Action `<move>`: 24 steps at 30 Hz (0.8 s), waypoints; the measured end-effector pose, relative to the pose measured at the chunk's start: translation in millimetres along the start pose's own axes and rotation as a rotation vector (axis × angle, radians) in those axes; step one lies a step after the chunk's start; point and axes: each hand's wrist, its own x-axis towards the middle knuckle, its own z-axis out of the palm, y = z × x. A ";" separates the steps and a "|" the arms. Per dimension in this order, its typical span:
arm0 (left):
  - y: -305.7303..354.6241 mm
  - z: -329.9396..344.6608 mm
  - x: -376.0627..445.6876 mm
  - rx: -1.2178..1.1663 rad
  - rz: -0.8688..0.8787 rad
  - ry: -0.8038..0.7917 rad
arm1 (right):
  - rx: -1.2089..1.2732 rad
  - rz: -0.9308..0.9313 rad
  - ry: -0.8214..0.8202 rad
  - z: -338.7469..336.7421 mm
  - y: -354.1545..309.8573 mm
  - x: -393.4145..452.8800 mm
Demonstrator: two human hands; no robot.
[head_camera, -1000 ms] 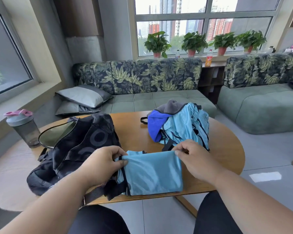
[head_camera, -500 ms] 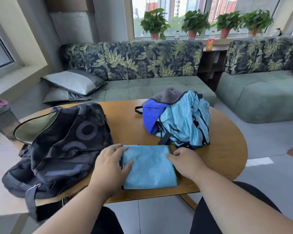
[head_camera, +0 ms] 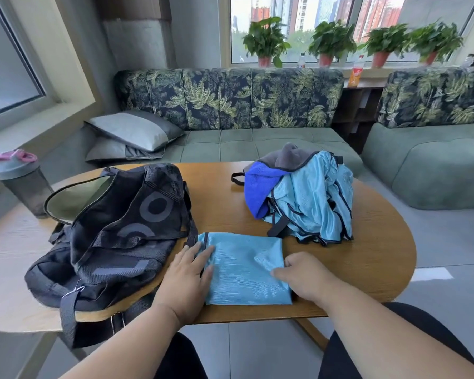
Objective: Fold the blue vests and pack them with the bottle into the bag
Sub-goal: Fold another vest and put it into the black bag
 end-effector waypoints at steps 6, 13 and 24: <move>1.1 -1.8 -2.4 -0.071 0.045 0.101 | 0.489 0.071 -0.045 0.9 -9.8 -2.9; -0.5 -3.4 -4.8 -0.151 0.017 0.177 | 0.809 0.040 -0.056 -2.0 -26.8 -6.8; -4.4 -1.8 -8.1 -0.149 0.029 0.248 | -0.005 -0.614 0.236 -83.9 -136.4 -11.3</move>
